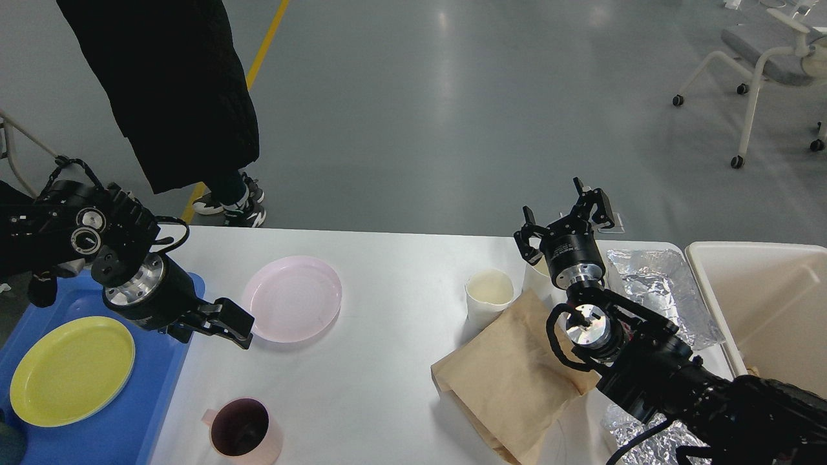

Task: Tidy desktop
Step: 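Bring the left gripper back over the table to the pink cup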

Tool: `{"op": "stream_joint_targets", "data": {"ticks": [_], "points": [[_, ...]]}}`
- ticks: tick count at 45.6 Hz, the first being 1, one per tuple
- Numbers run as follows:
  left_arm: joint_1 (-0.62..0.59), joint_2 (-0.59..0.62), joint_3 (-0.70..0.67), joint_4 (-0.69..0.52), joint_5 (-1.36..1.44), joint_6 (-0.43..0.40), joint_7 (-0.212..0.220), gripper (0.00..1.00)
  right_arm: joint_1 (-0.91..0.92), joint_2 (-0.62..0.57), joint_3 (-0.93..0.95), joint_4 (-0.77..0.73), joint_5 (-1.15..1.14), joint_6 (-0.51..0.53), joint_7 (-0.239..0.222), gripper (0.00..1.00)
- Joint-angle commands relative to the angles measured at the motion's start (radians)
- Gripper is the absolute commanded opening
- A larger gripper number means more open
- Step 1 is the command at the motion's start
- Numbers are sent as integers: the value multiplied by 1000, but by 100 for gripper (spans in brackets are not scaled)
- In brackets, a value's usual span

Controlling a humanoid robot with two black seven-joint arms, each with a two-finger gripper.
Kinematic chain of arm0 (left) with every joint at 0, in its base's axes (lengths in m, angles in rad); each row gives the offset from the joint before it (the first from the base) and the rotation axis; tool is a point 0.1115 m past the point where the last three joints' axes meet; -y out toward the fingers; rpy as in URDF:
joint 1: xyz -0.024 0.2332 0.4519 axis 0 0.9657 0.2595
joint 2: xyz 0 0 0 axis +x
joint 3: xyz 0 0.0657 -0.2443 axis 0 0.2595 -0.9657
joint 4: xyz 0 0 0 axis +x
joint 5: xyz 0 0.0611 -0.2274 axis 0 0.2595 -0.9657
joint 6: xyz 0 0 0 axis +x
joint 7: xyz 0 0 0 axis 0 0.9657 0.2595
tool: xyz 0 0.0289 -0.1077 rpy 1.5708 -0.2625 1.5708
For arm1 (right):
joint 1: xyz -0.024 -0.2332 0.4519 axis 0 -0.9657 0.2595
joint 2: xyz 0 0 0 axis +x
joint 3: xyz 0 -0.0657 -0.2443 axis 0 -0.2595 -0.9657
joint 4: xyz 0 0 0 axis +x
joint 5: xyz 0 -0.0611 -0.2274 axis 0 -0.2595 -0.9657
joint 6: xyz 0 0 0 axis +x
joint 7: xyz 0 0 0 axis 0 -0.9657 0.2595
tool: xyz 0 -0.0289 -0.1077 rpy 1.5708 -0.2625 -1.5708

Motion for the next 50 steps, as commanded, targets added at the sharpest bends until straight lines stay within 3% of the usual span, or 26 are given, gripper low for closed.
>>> {"op": "stream_joint_targets", "data": {"ticks": [1,21,23,32,50], "points": [[-3,-2,29,-18,3,1,0,100,0,1,0,0,-1,0,0,100],[39,-8,121,-51,19,11,15,99,0,1,0,0,1,0,0,100],[45,-8,121,-51,25,28,14,99,0,1,0,0,1,0,0,100],[98,-68,131,-32,39,251,3,99,0,1,0,0,-1,0,0,100],[151,-112,136,-9,40,252,17,99,0,-1,0,0,-1,0,0,100]]}}
